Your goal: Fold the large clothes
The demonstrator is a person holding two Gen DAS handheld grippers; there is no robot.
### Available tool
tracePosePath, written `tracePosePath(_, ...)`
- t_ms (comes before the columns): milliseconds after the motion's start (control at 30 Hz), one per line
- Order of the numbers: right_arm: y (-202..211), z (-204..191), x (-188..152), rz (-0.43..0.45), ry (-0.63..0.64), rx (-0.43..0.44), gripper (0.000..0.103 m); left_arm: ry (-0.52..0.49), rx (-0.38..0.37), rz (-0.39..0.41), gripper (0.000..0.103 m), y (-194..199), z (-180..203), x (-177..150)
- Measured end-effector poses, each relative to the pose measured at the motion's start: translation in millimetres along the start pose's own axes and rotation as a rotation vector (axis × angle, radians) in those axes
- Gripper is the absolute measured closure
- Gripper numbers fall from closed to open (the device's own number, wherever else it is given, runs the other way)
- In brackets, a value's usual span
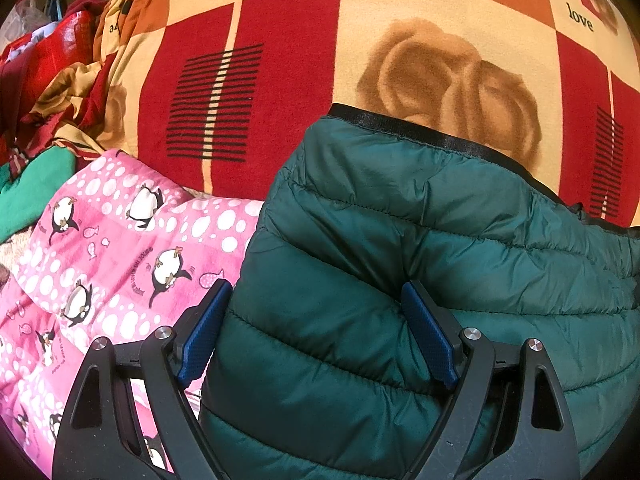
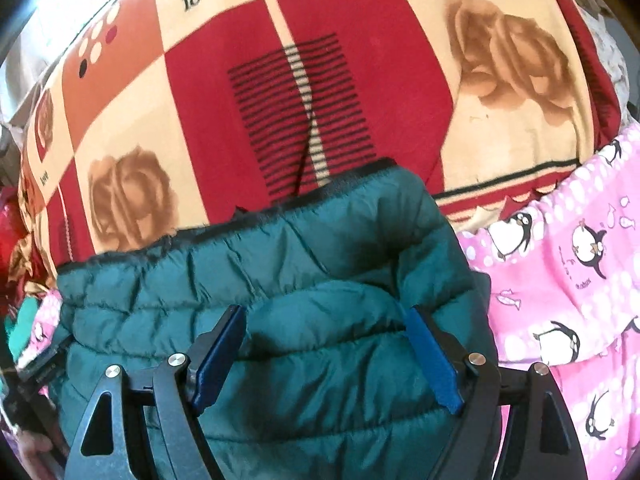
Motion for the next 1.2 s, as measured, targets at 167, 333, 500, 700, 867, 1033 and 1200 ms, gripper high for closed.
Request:
tracePosePath(167,-12.5,3.1,-10.0,-0.015,0.037,-0.033,0.022,0.063,-0.076,-0.038,0.017,4.8,-5.4,-2.9)
tracePosePath(333,9.2,13.6,-7.2,0.002,-0.002,0.022,0.023,0.192,-0.265,-0.058,0.017,25.1,-16.3,-8.7)
tracePosePath(500,22.6,30.4,-19.4,-0.002,0.002,0.028,0.022,0.250,-0.363,-0.103,0.017,31.2,-26.4,-27.7)
tracePosePath(700,13.6,39.6,-32.8,-0.028,-0.013,0.008,0.022,0.336,-0.409,-0.116,0.017,27.6,-32.6,-44.0)
tracePosePath(867,6.6,46.9,-31.4,-0.037,-0.014,-0.004,0.004,0.354,-0.453,-0.127,0.016,16.8,-32.3,-37.7)
tracePosePath(1033,-23.8,57.5,-42.1,-0.152,-0.122,0.097,0.001,0.436,-0.530,-0.173,0.001,-1.2,-30.2,-41.9)
tracePosePath(1200,-36.1,50.5,-46.0,-0.205,-0.116,0.212,0.001,0.372,-0.531,-0.191,0.000,-6.4,-20.6,-39.6)
Point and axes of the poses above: each gripper's, at about its wrist camera, not at the fingertips, and y roughly against the way its jaws point, z to its right, x to its top, the point moved 10 cm from there along -y, roughly the way its jaws point, and after that the axes turned 15 degrees about -x, right-handed, at the moved point
